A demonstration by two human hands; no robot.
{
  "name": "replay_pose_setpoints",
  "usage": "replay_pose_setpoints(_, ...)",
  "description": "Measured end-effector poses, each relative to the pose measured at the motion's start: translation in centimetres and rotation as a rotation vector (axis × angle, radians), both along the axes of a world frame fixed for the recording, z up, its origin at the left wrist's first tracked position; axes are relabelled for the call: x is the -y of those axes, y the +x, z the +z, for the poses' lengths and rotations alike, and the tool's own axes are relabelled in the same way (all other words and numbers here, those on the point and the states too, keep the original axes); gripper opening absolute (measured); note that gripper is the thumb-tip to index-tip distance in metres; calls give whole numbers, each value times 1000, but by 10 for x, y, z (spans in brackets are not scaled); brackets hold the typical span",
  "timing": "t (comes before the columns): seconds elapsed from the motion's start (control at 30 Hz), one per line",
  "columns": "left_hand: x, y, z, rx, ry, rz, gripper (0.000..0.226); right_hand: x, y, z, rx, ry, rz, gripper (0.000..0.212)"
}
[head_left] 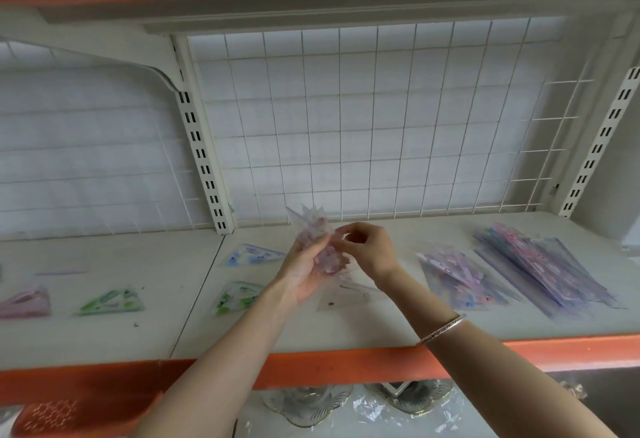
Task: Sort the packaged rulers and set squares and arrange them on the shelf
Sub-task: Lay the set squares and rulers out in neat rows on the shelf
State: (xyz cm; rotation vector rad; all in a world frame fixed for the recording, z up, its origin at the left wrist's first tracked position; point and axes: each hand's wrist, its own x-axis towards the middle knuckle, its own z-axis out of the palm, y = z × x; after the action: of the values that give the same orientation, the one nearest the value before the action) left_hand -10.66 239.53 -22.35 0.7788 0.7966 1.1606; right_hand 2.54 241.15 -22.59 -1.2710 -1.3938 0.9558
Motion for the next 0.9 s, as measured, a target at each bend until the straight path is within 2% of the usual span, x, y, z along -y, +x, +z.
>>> replay_pose_setpoints(0.2,-5,-27,-2,31,-39,-4,35,-12,-24,-3,-175,-85,49,13)
replay_pose_setpoints(0.37,-11,-40,-2,129,-95,-55,36,-18,-31,-6,-308,-137,86,12)
replay_pose_setpoints(0.6,-25,-45,-4,54,-23,-75,32,-30,-32,-9,-400,-163,79,10)
replay_pose_setpoints(0.77,-30,-44,-7,-59,27,-2,30,-34,-32,-8,-396,-175,83,18)
replay_pose_setpoints(0.9,-29,-43,-8,-73,50,40,25,-34,-29,-12,-431,-158,107,20)
